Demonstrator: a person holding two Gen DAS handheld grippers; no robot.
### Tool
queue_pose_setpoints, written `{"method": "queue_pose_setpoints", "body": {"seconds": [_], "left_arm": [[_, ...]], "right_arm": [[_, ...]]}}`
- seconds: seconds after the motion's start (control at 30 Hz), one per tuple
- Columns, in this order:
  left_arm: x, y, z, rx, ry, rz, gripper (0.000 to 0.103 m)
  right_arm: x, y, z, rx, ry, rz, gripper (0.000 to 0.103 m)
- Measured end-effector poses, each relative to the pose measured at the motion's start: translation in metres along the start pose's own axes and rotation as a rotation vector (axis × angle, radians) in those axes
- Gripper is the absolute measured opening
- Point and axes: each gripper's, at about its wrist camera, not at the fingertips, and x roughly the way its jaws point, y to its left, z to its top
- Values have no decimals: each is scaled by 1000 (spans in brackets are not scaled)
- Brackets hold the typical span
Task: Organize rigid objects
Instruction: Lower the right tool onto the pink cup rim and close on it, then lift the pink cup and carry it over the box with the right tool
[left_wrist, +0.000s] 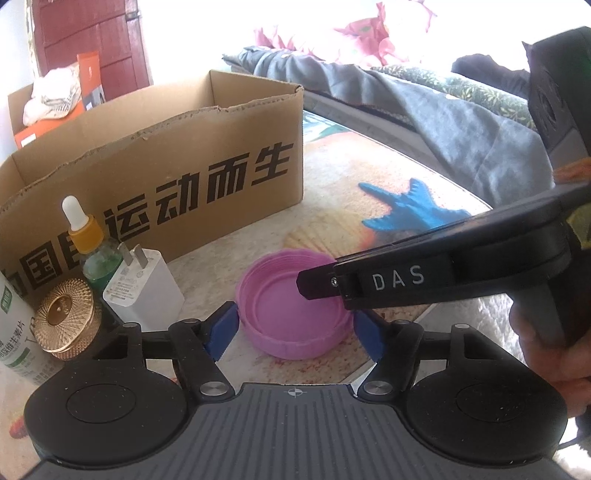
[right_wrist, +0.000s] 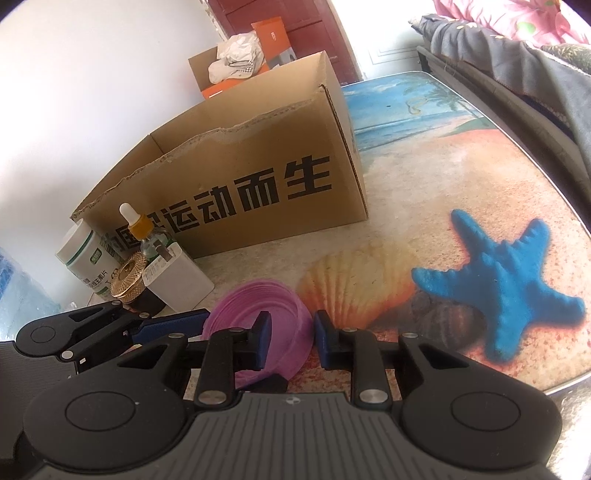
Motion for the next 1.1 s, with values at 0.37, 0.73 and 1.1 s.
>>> {"method": "queue_pose_setpoints", "body": {"seconds": [0.37, 0.73, 1.1], "left_arm": [[4, 3, 3, -27, 5, 0, 70], [7, 5, 5, -40, 9, 13, 71], [3, 5, 7, -43, -2, 16, 70]], "right_arm": [[2, -1, 1, -13, -6, 6, 27], [3, -2, 2, -16, -17, 11, 27], [3, 2, 3, -33, -14, -11, 28]]}}
